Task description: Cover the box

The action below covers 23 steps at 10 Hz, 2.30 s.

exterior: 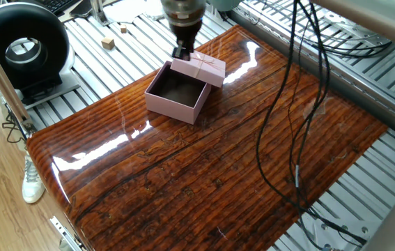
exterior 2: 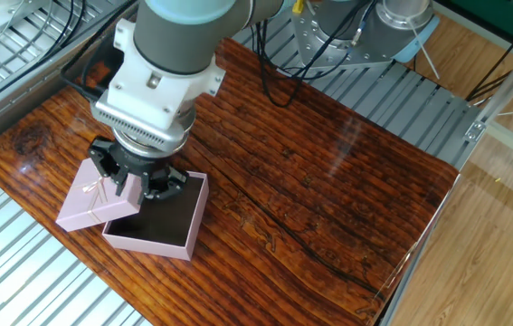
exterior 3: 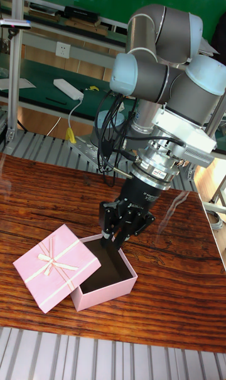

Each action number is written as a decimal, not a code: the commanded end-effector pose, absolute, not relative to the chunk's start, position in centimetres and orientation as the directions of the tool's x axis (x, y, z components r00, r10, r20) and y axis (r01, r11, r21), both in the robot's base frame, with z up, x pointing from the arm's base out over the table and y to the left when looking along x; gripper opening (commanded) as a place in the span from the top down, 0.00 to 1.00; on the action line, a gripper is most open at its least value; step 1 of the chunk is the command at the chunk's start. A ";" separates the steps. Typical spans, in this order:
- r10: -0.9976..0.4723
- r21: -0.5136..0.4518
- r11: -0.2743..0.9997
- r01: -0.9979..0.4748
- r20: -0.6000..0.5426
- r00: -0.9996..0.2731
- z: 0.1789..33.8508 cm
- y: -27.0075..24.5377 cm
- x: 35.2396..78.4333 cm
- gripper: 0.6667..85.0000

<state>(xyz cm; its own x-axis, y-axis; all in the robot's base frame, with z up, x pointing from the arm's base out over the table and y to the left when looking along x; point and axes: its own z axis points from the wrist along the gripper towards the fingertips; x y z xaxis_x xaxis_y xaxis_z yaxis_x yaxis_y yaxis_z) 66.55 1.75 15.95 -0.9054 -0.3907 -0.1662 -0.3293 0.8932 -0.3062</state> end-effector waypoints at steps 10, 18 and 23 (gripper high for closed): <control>-0.327 -0.322 0.911 -0.258 -0.182 -0.927 13.5 0.7 64.9 0.56; -0.322 -0.295 0.921 -0.256 -0.202 -0.925 13.4 1.4 65.1 0.57; -0.404 -0.354 0.858 -0.373 -0.015 -0.915 13.4 -1.1 61.9 0.65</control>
<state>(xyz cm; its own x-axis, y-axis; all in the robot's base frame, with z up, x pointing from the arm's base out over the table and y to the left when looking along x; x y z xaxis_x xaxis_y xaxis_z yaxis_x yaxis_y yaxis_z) 63.23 -0.61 13.40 -0.9251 -0.3701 -0.0854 -0.3183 0.8781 -0.3573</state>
